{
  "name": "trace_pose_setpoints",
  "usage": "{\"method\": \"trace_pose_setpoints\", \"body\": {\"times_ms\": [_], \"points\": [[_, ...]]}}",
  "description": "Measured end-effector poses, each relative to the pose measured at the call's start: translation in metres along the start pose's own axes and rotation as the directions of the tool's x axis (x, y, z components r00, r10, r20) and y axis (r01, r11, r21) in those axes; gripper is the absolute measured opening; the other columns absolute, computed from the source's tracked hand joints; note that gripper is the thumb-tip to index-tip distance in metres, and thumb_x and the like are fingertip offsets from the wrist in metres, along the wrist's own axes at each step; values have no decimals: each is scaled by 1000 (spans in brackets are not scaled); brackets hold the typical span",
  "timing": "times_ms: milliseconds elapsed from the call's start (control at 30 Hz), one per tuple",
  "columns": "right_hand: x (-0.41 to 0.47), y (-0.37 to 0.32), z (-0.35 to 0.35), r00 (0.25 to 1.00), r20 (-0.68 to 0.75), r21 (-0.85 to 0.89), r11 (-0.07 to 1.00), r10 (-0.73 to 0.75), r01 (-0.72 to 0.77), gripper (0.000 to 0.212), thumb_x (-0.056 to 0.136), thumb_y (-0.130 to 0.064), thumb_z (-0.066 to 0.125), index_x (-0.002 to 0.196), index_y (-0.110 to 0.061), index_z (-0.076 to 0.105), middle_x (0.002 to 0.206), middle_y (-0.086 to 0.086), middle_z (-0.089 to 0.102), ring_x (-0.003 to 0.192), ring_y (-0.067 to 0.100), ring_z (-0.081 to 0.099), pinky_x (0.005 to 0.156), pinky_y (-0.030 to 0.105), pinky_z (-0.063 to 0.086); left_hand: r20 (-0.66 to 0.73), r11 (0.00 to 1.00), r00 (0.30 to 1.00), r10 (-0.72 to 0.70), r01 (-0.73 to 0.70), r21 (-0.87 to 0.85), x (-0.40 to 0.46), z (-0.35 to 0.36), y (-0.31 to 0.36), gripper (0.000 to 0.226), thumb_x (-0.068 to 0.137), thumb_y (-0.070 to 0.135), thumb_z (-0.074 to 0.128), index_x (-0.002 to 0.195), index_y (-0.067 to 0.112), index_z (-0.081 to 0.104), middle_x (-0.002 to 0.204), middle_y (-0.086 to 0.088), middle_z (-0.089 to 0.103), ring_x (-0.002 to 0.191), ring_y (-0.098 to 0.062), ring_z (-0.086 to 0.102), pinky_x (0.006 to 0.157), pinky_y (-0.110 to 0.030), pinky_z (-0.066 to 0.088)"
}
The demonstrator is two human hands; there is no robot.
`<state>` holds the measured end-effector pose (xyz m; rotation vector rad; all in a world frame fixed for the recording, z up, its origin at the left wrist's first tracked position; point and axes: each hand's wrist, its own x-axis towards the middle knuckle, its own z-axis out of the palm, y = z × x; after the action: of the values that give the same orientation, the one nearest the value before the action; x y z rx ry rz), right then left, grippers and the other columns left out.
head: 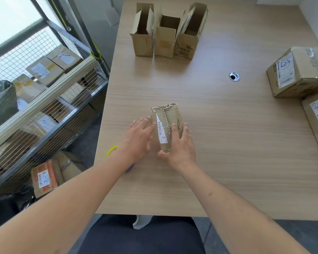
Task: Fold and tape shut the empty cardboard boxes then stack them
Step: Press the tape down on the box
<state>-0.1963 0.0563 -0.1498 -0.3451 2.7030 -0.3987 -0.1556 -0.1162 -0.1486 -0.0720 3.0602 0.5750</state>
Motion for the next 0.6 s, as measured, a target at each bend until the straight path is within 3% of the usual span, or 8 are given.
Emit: {"method": "trace_pose_setpoints", "body": {"times_ms": [133, 333, 500, 600], "points": [[4, -12, 0, 996, 10, -64, 994, 85, -85, 117, 67, -59, 80, 156, -29, 10, 167, 15, -3, 150, 42, 20, 120, 53, 26, 47, 999, 998, -33, 32, 18, -2, -7, -7, 55, 91, 11, 65, 145, 8, 53, 158, -16, 40, 147, -37, 37, 122, -51, 26], [8, -21, 2, 990, 17, -112, 984, 142, -139, 105, 75, -55, 78, 151, -31, 10, 164, 11, -5, 133, 42, 35, 101, 53, 40, 26, 999, 999, -47, 46, 20, 0, -14, -11, 51, 87, 9, 67, 137, 6, 60, 155, -20, 44, 144, -40, 41, 120, -53, 30], [6, -18, 5, 992, -14, -89, 988, 125, -126, 104, 73, -53, 80, 149, -29, 13, 160, 16, 4, 127, 44, 39, 99, 56, 43, 15, 997, 997, -71, 71, 20, 0, -17, -7, 50, 86, 9, 67, 136, 6, 61, 155, -20, 44, 144, -39, 41, 119, -52, 30], [4, -12, -1, 994, -26, -39, 993, 110, -111, 101, 71, -54, 80, 147, -38, 15, 159, 13, 10, 125, 44, 44, 100, 53, 42, 17, 996, 996, -91, 90, 29, -3, -22, -2, 51, 87, 9, 66, 137, 5, 60, 155, -20, 43, 143, -40, 41, 119, -53, 30]]}}
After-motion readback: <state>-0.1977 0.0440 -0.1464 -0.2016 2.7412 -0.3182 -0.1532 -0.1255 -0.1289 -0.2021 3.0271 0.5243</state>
